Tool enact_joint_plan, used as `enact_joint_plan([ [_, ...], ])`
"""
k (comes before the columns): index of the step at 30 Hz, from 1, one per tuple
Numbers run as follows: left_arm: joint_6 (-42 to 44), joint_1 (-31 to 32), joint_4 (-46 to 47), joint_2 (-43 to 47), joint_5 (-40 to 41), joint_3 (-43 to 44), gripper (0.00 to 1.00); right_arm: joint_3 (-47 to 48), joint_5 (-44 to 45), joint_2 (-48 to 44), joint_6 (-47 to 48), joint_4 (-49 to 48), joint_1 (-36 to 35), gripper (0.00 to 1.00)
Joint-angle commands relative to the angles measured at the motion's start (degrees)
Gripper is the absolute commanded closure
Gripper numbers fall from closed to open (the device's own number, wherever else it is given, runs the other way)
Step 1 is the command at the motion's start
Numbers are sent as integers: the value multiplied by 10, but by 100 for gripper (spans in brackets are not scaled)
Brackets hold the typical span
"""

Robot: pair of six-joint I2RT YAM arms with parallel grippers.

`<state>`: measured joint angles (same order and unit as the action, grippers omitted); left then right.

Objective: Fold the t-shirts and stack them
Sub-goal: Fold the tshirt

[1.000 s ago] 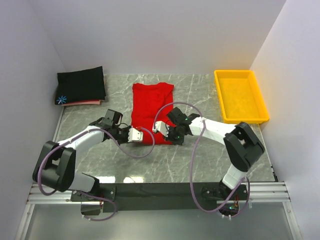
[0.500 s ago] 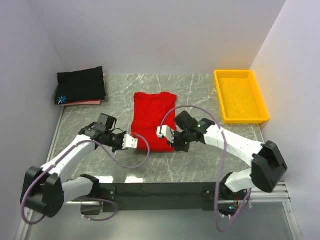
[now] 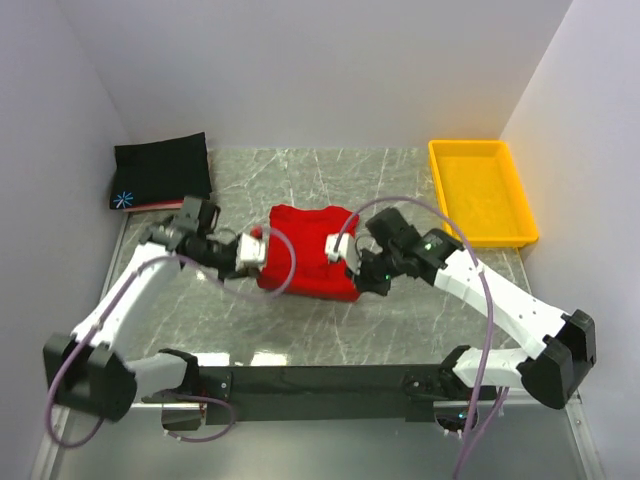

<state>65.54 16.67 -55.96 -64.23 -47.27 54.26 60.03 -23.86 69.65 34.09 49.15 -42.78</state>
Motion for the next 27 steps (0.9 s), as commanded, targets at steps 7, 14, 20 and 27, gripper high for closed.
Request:
enact_joint_plan([
  [7,22,-59,-15,-185,-50,213,99,170,-26,124,91,42,111,100],
  [14,-44,-80,36,-351,-47,369,99,314,-44,280,135,54,186,100],
  [20,-112,-78,98,-500,-20,491,99,514,-42,454,150,88,218,100],
  [27,-187,-46,180,-648,53,599,99,635,0,622,150,113,239,100],
])
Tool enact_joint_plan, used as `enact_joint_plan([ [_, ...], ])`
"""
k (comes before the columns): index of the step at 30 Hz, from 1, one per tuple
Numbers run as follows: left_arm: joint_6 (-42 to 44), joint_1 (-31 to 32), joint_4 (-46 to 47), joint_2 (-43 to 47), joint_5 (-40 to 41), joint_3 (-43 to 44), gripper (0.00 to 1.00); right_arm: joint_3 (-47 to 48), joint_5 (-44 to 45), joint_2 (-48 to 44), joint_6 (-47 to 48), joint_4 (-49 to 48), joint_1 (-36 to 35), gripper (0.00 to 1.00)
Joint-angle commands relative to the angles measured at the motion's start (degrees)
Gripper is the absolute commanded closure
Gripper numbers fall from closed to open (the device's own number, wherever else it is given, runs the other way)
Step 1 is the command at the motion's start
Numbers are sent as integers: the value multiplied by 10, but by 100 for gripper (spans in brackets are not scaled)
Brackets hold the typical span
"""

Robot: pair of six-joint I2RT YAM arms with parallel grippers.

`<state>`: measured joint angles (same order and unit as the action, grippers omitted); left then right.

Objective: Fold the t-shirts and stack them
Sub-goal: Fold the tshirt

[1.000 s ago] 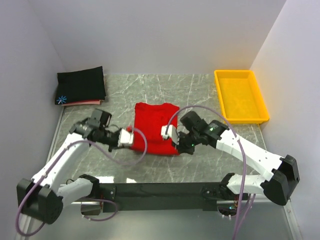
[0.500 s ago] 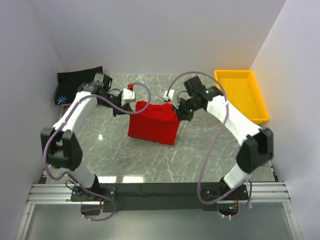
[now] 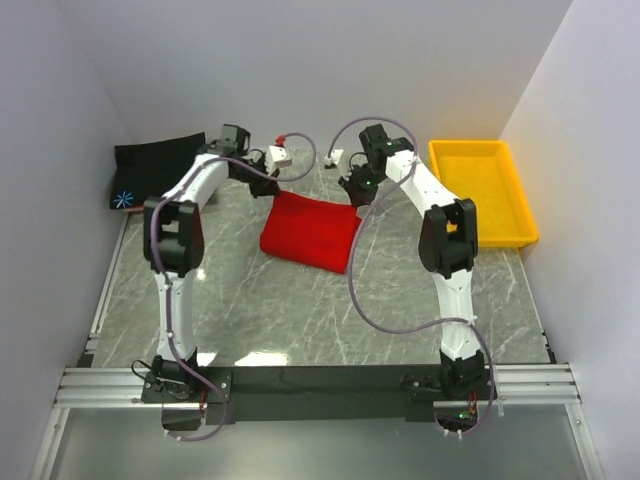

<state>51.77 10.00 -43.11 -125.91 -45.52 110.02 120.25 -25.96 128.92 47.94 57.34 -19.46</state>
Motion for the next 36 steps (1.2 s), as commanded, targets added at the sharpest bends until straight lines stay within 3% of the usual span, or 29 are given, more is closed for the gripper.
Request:
enact_joint_plan([
  [1,-59,29,61,-42,46,47,99,34,26,35,11,29,5,100],
  [5,-83,44,93,-78,73,54,94,25,50,55,7,18,6,100],
  [10,-110,46,116,-84,104,30,79,23,90,65,-14,-3,6,100],
  [13,-118,42,118,-80,110,23,77,-9,115,55,-33,-36,3,100],
  [20,-148,27,63,-24,117,-38,86,82,164,115,-50,-28,-15,100],
  [28,-196,22,51,89,67,-171,96,-18,173,57,-27,-103,-26,100],
  [36,-250,16,87,54,77,-113,99,-47,179,17,-52,-136,-27,100],
])
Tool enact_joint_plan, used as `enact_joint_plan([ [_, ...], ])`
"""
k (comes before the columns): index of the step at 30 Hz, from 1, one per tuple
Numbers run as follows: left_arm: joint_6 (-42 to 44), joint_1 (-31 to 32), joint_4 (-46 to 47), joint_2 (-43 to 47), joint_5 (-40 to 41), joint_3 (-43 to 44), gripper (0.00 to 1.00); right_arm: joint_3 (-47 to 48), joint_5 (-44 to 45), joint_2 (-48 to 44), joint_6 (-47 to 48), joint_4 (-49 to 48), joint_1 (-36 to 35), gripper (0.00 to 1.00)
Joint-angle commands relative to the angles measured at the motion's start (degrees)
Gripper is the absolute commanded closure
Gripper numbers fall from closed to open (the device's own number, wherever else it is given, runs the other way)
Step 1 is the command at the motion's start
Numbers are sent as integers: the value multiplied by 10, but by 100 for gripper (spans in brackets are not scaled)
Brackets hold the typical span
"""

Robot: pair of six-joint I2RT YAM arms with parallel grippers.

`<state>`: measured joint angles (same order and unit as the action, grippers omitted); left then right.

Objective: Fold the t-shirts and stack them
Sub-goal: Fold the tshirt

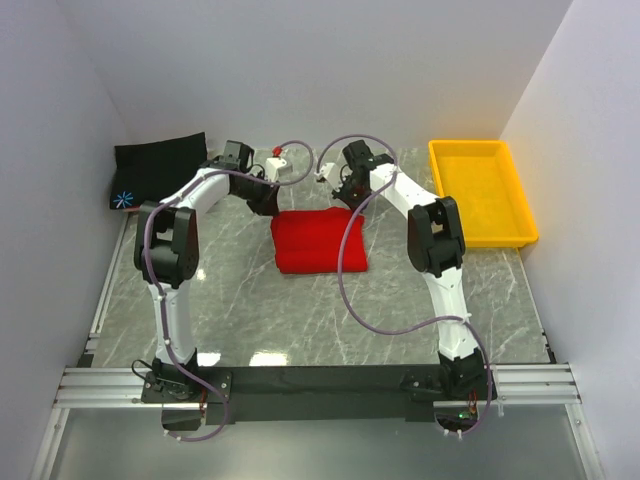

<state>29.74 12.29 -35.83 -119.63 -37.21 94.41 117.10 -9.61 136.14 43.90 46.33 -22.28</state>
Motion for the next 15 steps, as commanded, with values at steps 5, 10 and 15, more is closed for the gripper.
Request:
enact_joint_plan([
  [5,-47,-8,24,-67,24,93,97,-9,35,-40,-13,-41,1,100],
  [10,-70,-14,-1,-125,31,158,74,23,75,-18,-41,-45,2,82],
  [15,-123,-51,30,-66,-19,155,59,28,83,-66,-111,-34,11,62],
])
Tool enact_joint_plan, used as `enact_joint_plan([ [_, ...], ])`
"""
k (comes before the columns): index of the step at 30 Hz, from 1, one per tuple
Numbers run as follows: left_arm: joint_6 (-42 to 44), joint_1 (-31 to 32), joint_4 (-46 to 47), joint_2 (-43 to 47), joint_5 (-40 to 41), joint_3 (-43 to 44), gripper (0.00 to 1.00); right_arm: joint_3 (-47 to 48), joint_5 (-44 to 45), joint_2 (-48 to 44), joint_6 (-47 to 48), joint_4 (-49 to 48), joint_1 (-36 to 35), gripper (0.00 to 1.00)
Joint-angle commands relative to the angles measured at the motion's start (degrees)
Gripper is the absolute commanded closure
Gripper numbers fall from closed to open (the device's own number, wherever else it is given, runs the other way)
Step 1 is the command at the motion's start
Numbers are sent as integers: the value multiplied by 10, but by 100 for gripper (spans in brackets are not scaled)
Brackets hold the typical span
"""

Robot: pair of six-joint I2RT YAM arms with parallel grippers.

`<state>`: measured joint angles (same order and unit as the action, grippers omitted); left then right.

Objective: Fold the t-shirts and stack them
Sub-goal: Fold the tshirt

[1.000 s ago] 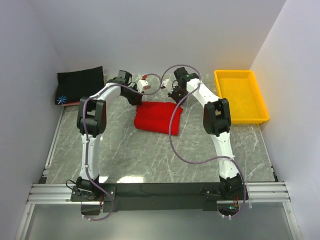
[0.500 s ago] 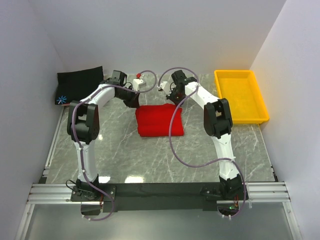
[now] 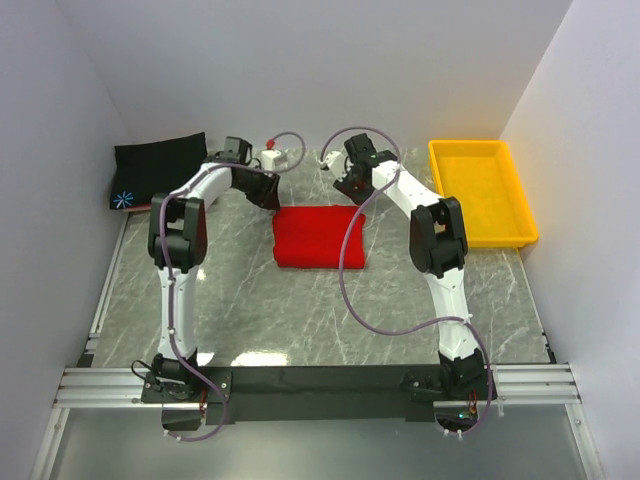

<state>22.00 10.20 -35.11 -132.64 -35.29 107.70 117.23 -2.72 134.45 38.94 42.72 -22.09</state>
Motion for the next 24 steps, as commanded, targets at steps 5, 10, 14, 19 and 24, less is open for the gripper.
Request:
enact_joint_plan([
  [5,-139,-59,45,140,-118,-23,40,46,-120,-112,-180,77,29,59],
  [10,-340,-54,131,164,-210,-134,55,-38,-311,-147,-294,64,24,66],
  [14,-433,-46,186,119,-239,-155,71,-46,-380,-106,-324,61,27,69],
  [19,-529,-43,270,48,-225,-130,76,-2,-410,-25,-330,58,39,73],
  [24,-550,-39,267,-39,-206,-78,79,39,-394,41,-333,42,69,73],
])
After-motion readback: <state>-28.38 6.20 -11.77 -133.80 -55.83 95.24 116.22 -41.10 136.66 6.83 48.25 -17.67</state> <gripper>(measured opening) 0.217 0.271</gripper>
